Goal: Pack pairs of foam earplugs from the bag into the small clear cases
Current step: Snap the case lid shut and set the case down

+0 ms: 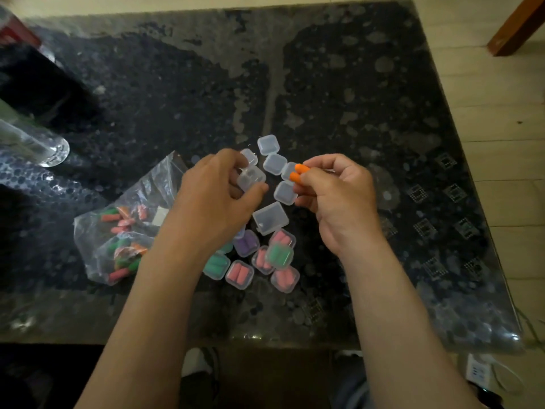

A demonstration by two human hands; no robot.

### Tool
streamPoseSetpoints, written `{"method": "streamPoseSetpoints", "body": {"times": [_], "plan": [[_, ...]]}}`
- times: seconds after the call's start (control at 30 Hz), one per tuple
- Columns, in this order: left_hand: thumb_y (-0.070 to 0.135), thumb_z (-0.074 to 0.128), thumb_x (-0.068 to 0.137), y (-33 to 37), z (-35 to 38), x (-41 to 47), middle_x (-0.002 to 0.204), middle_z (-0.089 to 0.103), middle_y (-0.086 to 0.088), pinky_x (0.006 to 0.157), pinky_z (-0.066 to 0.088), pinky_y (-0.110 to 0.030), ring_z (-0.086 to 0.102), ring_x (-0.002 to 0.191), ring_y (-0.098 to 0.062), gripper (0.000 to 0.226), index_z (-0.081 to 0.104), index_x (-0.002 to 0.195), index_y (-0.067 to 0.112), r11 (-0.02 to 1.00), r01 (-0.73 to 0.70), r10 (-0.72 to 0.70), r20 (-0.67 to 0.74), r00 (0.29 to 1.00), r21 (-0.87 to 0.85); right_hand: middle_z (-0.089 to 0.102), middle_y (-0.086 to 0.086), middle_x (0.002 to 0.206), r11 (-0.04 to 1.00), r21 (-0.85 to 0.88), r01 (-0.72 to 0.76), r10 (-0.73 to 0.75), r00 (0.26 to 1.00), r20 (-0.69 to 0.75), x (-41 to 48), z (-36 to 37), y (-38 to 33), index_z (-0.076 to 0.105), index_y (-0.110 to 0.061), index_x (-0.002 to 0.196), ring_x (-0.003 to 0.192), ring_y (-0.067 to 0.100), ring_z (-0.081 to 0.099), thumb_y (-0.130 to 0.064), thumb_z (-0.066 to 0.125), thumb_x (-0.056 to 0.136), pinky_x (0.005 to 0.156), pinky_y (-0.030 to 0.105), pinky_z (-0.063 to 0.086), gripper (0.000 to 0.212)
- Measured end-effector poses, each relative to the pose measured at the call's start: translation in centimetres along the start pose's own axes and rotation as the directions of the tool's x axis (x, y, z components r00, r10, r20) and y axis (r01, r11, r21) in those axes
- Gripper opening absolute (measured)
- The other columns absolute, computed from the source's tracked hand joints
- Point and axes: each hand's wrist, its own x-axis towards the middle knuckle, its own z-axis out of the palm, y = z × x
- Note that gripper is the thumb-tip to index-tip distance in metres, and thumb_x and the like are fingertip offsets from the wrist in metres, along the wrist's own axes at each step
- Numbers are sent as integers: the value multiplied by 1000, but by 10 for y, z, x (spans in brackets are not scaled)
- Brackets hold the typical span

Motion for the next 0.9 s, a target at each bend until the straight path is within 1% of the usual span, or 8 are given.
{"method": "streamPoseSetpoints", "body": {"times": [0.17, 0.27, 0.37, 0.47, 0.53, 0.6, 0.73, 0.9], "plan": [[25, 82, 85, -12, 7, -29, 104, 62, 5, 71, 56, -12, 67, 78, 6, 34, 72, 117, 23, 974, 23, -44, -90, 995, -225, 66, 11, 72, 994, 30, -107, 101, 979, 178, -11, 13, 2, 63, -5, 91, 61, 21, 67, 6, 55, 93, 51, 28, 56, 14], [24, 81, 85, -15, 11, -31, 106, 57, 7, 72, 49, -3, 63, 81, 11, 37, 72, 121, 20, 977, 4, -23, -89, 996, -212, 61, 9, 67, 988, 2, -154, 148, 958, 245, -16, 19, 4, 60, -7, 85, 56, 19, 66, 10, 45, 92, 50, 28, 55, 23], [28, 81, 86, -15, 9, -31, 107, 56, 12, 75, 53, -8, 65, 83, 3, 39, 72, 123, 23, 973, -4, -14, -76, 997, -229, 61, 10, 71, 980, -80, -182, 194, 962, 193, -16, 21, 5, 58, -9, 78, 53, 17, 53, 13, 35, 80, 45, 29, 37, 32], [25, 80, 87, -18, 9, -31, 113, 61, 10, 78, 56, -11, 68, 84, 1, 39, 72, 124, 20, 964, 7, -26, -66, 998, -267, 55, 10, 72, 965, -107, -241, 260, 939, 225, -16, 22, 8, 55, -10, 75, 51, 15, 42, 0, 40, 76, 48, 28, 24, 18], [20, 77, 89, -18, 8, -32, 115, 67, 8, 77, 55, -10, 70, 83, 2, 36, 72, 125, 18, 949, 14, -35, -59, 998, -316, 52, 5, 67, 954, -203, -220, 273, 917, 292, -16, 22, 8, 58, -11, 81, 52, 13, 39, -12, 52, 84, 47, 27, 22, 7], [13, 75, 91, -18, 4, -33, 112, 72, 3, 74, 53, -8, 71, 82, 3, 35, 72, 125, 17, 932, 13, -38, -62, 997, -362, 50, 1, 65, 943, -283, -174, 271, 896, 352, -16, 22, 9, 61, -11, 90, 53, 12, 38, -17, 57, 93, 46, 26, 22, 7], [8, 75, 89, -15, -1, -35, 105, 74, 6, 72, 49, -3, 68, 84, 13, 35, 72, 123, 17, 916, -15, -11, -62, 998, -401, 55, -6, 58, 954, -292, -74, 197, 886, 420, -18, 22, 12, 70, -11, 100, 52, 9, 42, -23, 64, 98, 41, 24, 30, 14], [8, 77, 87, -14, -4, -37, 91, 72, 19, 71, 50, -4, 70, 81, 13, 32, 70, 114, 24, 874, -39, 10, -63, 998, -485, 53, -4, 53, 955, -293, 54, 90, 884, 458, -16, 19, 15, 72, -10, 104, 49, 13, 43, -14, 66, 96, 41, 26, 33, 10]]}}
